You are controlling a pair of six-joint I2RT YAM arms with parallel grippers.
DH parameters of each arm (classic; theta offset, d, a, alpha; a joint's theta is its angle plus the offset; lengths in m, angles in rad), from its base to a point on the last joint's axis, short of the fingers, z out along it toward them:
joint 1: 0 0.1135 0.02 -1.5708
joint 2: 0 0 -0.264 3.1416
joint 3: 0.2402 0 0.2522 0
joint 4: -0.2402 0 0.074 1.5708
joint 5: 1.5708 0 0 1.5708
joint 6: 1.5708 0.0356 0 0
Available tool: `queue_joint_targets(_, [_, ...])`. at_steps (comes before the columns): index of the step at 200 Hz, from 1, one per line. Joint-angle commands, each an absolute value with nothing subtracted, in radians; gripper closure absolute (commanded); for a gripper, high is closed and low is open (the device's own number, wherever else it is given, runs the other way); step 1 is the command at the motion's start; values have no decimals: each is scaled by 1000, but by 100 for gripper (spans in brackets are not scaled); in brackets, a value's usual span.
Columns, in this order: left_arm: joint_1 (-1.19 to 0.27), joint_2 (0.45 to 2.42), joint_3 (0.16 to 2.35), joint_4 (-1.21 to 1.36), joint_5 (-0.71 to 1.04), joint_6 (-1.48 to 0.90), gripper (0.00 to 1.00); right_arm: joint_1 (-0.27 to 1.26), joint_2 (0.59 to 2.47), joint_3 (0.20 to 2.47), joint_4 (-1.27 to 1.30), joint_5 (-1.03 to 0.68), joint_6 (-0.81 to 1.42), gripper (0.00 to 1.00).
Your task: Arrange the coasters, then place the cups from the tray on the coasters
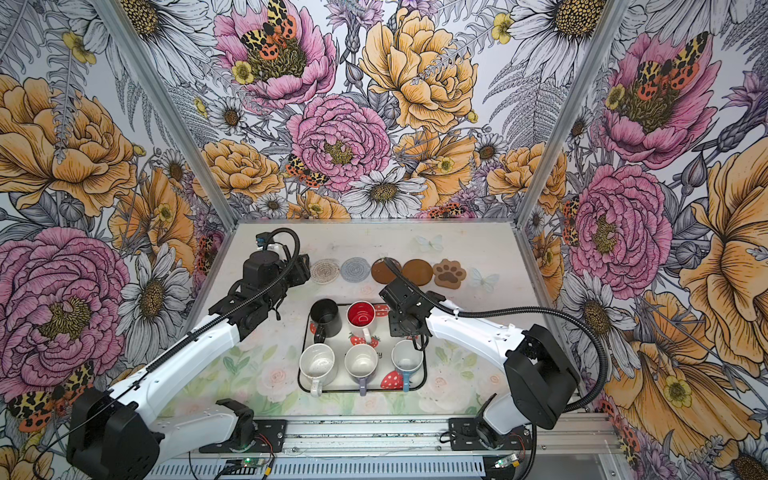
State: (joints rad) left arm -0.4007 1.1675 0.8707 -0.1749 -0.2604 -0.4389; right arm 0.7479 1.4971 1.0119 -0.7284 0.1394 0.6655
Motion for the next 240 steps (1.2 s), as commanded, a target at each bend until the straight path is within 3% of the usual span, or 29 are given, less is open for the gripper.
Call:
queue_joint_targets(1, [-392,1176,865,-156,-234,-451,32,754,1512,1040,-720,172,662,67])
queue_joint_targets(64, [-386,1190,876,-166,-232,-448,32,754,1519,1052,-721,176,646,81])
queue_joint_targets(106, [-384,1193,876,-170,-233,-446,32,754,1513,1060,-723,180,629,100])
queue_joint_targets(240, [-380,1192,873,-173,-239,-448,32,755,1438,1101,-735,246,558,100])
